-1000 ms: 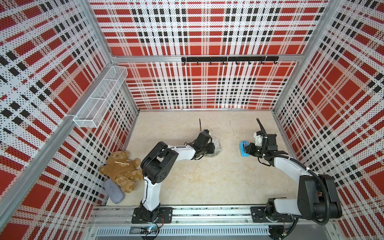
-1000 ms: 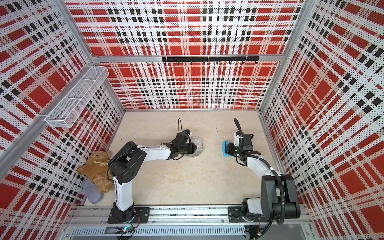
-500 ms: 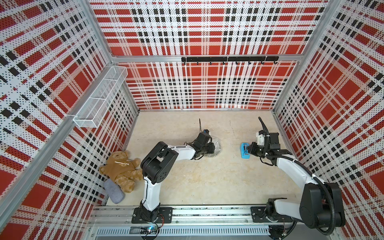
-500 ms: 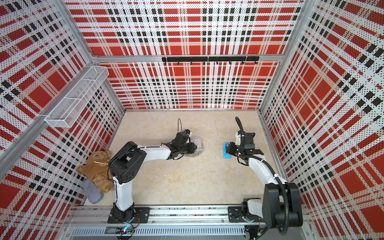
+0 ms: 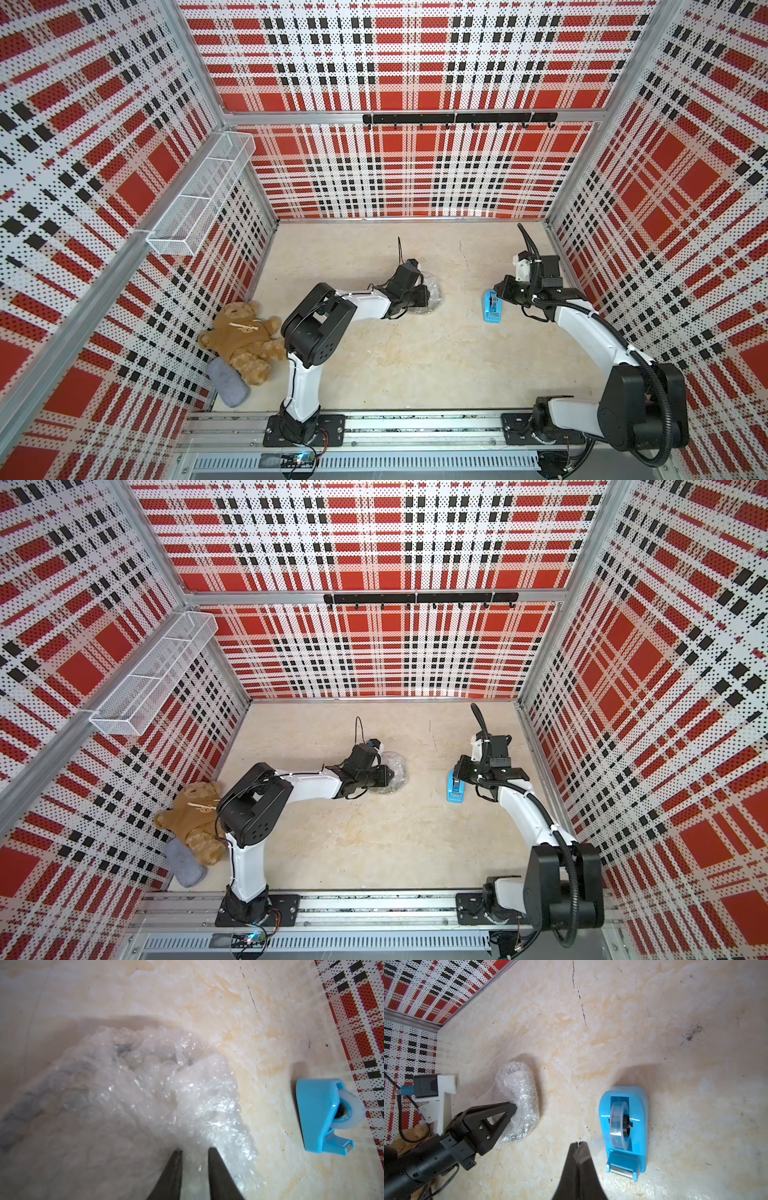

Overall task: Wrap dinner plates in bubble wrap
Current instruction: Pull the tape from the tape cutter, then tear off the tape using the Tape Cutter.

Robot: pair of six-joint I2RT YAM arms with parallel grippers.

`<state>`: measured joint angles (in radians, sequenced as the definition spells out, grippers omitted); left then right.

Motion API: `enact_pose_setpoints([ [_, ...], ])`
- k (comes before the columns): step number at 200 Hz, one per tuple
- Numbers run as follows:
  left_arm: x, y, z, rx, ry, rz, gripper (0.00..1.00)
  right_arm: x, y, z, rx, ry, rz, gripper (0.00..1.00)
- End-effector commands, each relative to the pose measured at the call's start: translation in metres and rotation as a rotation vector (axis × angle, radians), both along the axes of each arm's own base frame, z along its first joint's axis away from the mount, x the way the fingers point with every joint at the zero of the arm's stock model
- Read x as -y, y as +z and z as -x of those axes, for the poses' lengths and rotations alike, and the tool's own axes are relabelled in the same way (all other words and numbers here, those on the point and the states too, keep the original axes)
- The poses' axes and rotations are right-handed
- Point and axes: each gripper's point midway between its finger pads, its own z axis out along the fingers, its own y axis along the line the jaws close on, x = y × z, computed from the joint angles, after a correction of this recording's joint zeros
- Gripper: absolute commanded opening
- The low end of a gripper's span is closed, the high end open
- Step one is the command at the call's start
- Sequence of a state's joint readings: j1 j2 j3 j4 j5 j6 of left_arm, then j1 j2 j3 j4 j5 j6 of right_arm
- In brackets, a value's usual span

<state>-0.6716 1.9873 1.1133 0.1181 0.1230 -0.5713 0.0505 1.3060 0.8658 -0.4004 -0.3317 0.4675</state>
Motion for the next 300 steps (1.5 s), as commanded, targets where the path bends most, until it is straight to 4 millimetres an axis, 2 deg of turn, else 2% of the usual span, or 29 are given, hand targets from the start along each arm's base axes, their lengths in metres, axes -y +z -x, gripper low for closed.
enact_pose_setpoints([
  [1,-0.036,-0.077,0.039,-0.213,0.002,-0.177,0.26,0.0,0.012,-0.013,0.035,0.029,0.026,0.0],
  [72,-0.036,-0.076,0.039,-0.212,0.007,-0.172,0.27,0.009,0.017,-0.052,0.004,0.039,0.054,0.0],
  [109,-0.038,-0.076,0.039,-0.211,0.011,-0.173,0.27,0.011,0.013,-0.06,-0.021,0.047,0.063,0.0],
  [142,-0.039,-0.077,0.039,-0.212,0.011,-0.173,0.27,0.007,0.024,-0.067,0.025,0.042,0.028,0.0],
  [158,-0.039,-0.076,0.039,-0.211,0.012,-0.173,0.27,0.0,0.012,-0.054,-0.022,0.059,-0.014,0.0],
  [201,-0.042,-0.076,0.038,-0.212,0.022,-0.175,0.27,-0.003,-0.042,0.014,-0.156,0.008,-0.08,0.0],
  [229,-0.041,-0.078,0.039,-0.217,0.015,-0.174,0.27,-0.005,-0.064,0.043,-0.238,0.02,-0.087,0.0],
  [255,-0.041,-0.078,0.039,-0.219,0.015,-0.173,0.27,0.0,-0.079,0.06,-0.289,0.023,-0.049,0.0],
  [300,-0.04,-0.08,0.039,-0.219,0.011,-0.173,0.27,0.004,-0.117,0.069,-0.388,0.015,-0.027,0.0],
])
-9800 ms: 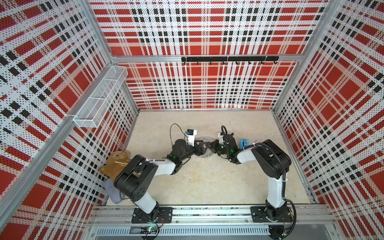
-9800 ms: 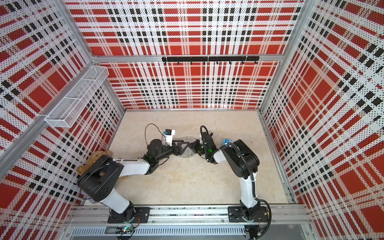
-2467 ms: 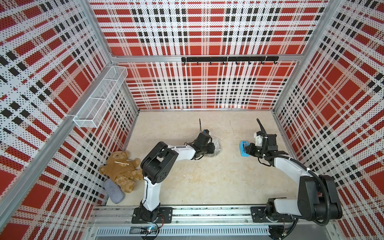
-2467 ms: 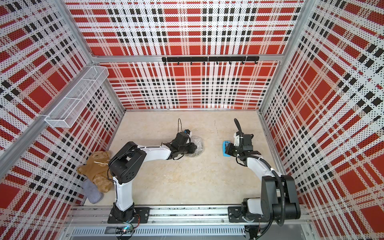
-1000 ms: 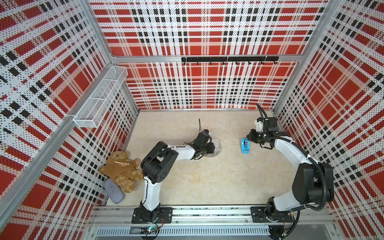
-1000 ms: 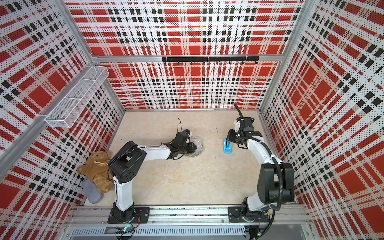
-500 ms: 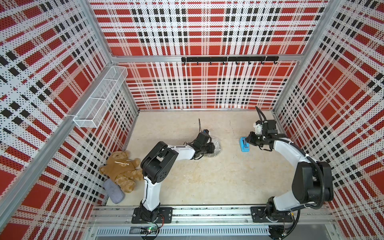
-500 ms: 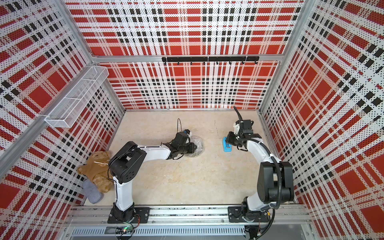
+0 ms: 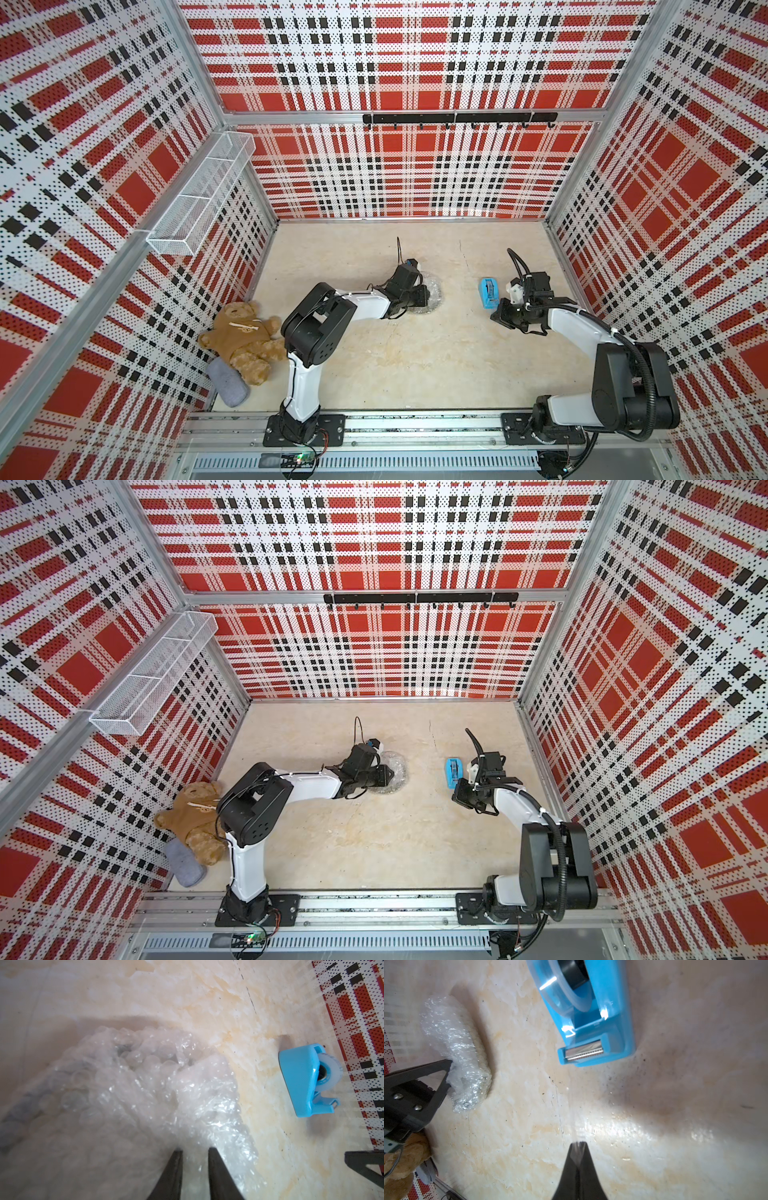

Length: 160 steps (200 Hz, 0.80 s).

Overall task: Wrap dinner plates in bubble wrap
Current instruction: Tear off the tape using the Tape Cutter.

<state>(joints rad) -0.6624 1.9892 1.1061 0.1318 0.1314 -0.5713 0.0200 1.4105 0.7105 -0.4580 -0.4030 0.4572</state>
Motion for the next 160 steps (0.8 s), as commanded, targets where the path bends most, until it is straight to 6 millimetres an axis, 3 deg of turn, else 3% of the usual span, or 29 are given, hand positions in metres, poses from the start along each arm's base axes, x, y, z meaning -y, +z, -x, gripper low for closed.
enact_pose_setpoints([
  [1,-0.037,-0.078,0.04,-0.218,0.008,-0.18,0.27,0.003,-0.025,0.012,-0.074,0.003,0.019,0.0],
  [59,-0.038,-0.078,0.041,-0.216,0.008,-0.179,0.27,0.006,-0.059,0.027,-0.175,0.002,0.032,0.0],
  [160,-0.038,-0.078,0.041,-0.217,0.01,-0.177,0.27,-0.024,-0.047,0.025,-0.145,0.098,-0.051,0.0],
])
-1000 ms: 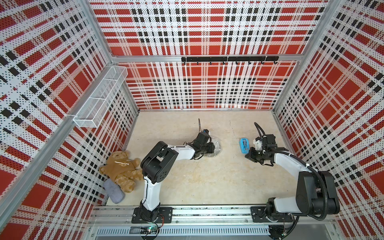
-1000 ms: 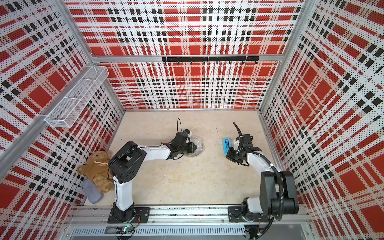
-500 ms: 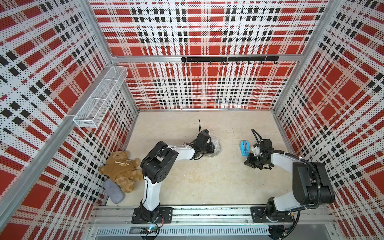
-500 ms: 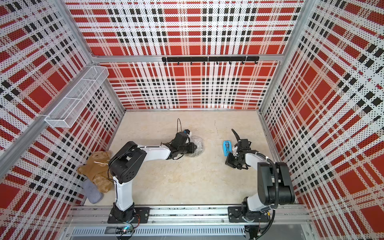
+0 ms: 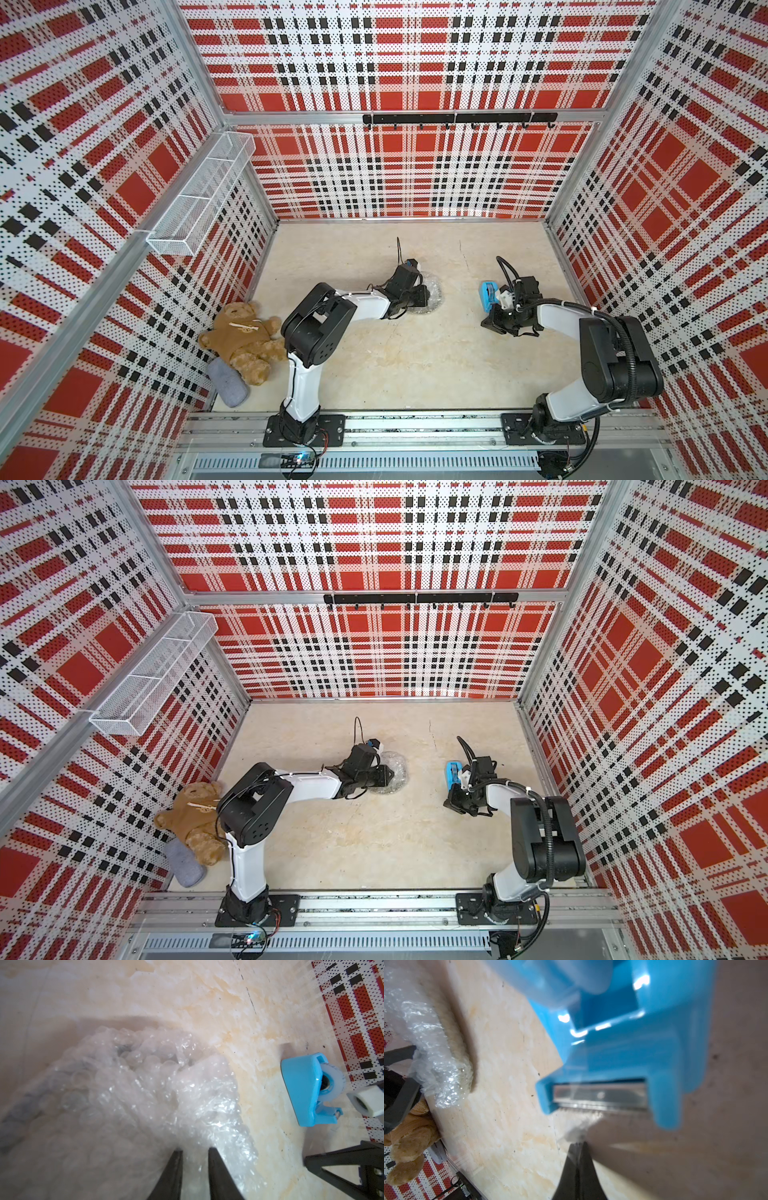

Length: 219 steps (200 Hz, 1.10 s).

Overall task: Wrap dinner plates in bubble wrap
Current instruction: Tear off the tape using the Tape Cutter, then stick the tape on the bubble wrap.

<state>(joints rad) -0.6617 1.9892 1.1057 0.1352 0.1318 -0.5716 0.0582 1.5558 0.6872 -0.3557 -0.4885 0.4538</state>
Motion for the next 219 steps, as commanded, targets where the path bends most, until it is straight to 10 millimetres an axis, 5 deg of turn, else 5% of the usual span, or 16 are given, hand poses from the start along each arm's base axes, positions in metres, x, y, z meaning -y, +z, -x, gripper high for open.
enact_pose_setpoints([
  [1,-0.038,-0.078,0.042,-0.219,0.01,-0.179,0.27,0.001,-0.014,0.02,-0.074,0.03,0.026,0.0],
  [91,-0.039,-0.077,0.042,-0.213,0.01,-0.182,0.27,-0.04,0.008,-0.006,0.035,0.085,-0.04,0.0],
  [131,-0.039,-0.076,0.042,-0.211,0.012,-0.18,0.27,-0.018,0.04,-0.015,0.102,0.062,0.063,0.02],
  [168,-0.039,-0.076,0.042,-0.212,0.011,-0.179,0.27,0.027,0.03,0.017,-0.013,0.007,0.121,0.04],
  [219,-0.038,-0.077,0.042,-0.213,0.003,-0.176,0.27,0.042,0.035,0.022,-0.011,-0.014,0.183,0.03],
])
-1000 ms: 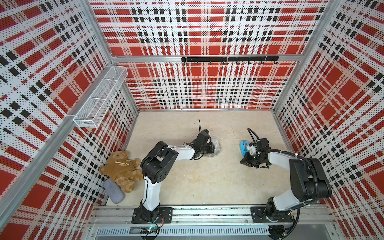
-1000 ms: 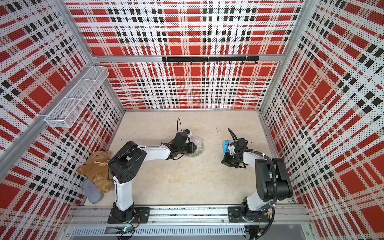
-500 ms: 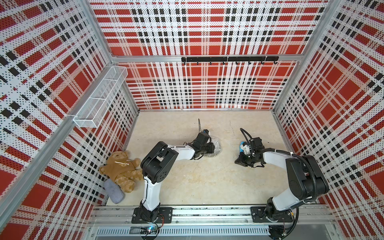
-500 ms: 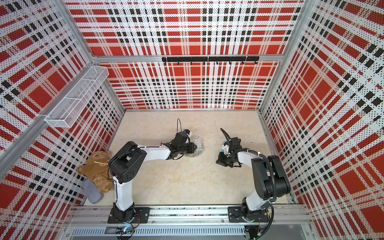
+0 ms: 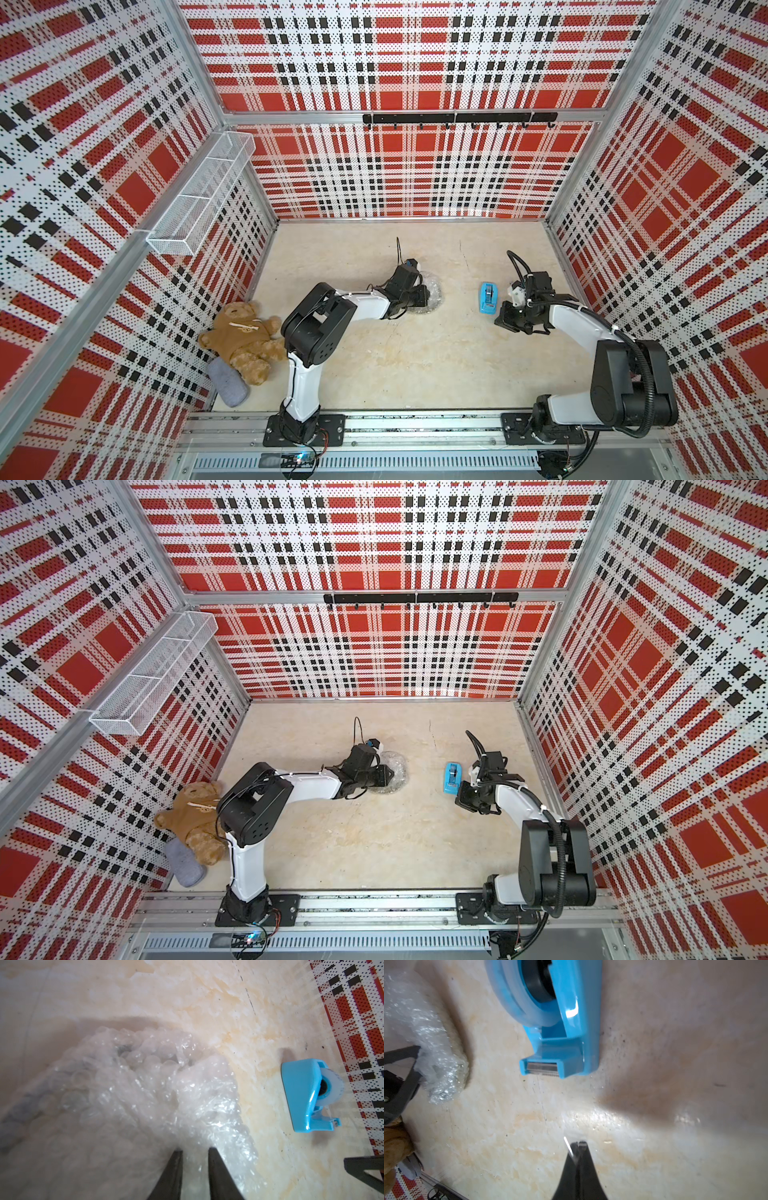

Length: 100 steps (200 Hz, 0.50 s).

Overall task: Wrap dinner plates in bubble wrap
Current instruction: Stick the tape on the bubble wrap.

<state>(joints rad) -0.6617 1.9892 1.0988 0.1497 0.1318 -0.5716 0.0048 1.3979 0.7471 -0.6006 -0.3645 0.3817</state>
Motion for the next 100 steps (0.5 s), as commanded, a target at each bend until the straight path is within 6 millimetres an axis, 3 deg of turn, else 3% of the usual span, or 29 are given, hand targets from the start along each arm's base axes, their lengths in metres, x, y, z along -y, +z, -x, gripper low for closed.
enact_pose_setpoints([
  [1,-0.038,-0.078,0.043,-0.22,0.003,-0.181,0.27,0.007,0.001,0.01,-0.021,0.018,0.045,0.03],
  [22,-0.038,-0.077,0.043,-0.219,-0.001,-0.18,0.27,0.006,0.007,0.007,-0.009,0.027,0.038,0.03],
  [38,-0.039,-0.077,0.043,-0.218,0.003,-0.178,0.27,-0.003,0.028,-0.004,0.077,0.063,-0.005,0.03],
  [72,-0.04,-0.076,0.043,-0.221,0.003,-0.166,0.27,-0.052,0.094,-0.02,0.35,0.296,-0.107,0.02],
  [100,-0.041,-0.076,0.043,-0.232,0.002,-0.129,0.27,-0.088,0.112,-0.03,0.473,0.441,-0.179,0.01],
])
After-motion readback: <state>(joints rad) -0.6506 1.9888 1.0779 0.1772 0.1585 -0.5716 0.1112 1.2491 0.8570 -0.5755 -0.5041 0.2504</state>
